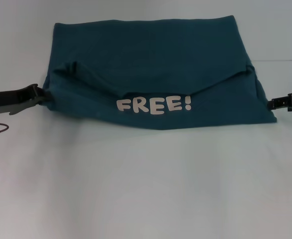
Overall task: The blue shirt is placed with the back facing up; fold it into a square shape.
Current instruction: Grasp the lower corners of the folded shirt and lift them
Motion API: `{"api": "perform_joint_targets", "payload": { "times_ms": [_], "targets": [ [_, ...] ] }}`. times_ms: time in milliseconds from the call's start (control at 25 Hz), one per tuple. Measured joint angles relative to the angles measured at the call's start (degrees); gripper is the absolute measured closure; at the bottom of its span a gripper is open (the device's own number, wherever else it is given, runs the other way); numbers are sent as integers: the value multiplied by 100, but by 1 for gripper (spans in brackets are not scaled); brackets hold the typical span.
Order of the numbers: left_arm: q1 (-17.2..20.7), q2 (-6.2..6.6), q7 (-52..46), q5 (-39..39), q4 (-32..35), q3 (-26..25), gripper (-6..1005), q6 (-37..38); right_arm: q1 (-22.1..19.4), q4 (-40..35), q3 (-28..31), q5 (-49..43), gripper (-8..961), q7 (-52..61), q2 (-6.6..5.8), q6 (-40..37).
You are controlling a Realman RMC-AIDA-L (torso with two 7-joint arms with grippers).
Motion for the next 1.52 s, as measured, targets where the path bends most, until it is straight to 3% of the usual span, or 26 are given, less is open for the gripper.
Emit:
{"api": "perform_joint_targets", "payload": {
  "times_ms": [600, 1080, 1520],
  "targets": [
    [-25, -56, 14, -3, -143, 14, 970, -164, 290, 700, -271, -12, 249, 6, 149, 950],
    [-26, -56, 17, -3, -138, -15, 970, -172, 305, 817, -454, -12, 251, 43, 292, 1309],
    [-26, -54, 16, -3, -137, -21, 969, -170, 334, 890, -489, -20, 252, 135, 316, 1370]
  ]
}}
